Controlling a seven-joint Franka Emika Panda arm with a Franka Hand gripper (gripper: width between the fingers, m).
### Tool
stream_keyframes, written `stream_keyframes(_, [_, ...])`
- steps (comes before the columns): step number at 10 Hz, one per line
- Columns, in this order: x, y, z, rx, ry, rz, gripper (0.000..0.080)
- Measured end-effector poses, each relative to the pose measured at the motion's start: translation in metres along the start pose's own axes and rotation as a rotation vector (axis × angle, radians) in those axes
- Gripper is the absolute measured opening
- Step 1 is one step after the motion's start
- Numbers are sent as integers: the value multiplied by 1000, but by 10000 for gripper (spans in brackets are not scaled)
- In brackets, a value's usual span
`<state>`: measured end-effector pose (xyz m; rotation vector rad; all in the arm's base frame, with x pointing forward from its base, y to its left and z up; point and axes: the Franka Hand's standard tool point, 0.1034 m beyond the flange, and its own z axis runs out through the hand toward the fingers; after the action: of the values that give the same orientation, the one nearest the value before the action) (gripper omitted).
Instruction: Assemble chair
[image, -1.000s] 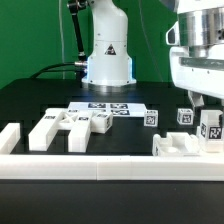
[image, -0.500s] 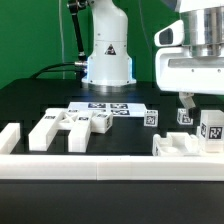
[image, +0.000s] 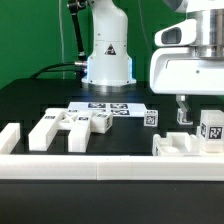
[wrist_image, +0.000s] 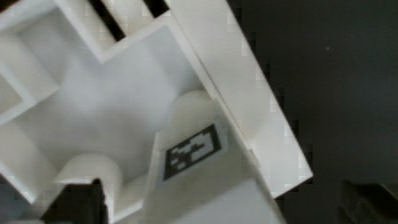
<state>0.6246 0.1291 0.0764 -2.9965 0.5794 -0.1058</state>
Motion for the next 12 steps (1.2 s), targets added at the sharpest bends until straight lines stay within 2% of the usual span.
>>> stream_keyframes(5, [6, 2, -3, -16, -1, -448, 649])
stream_keyframes(6, [6, 1, -3, -15, 1, -456, 649])
stream_keyframes(7, [6, 1, -3, -15, 1, -454, 516])
stream_keyframes(8, [6, 1, -3, -15, 1, -454, 516])
stream_keyframes(9, [6, 1, -3, -15, 1, -450, 367])
stream_keyframes(10, [6, 1, -3, -14, 1, -424, 289])
stream_keyframes(12, [6, 1, -3, -13, 1, -405, 289])
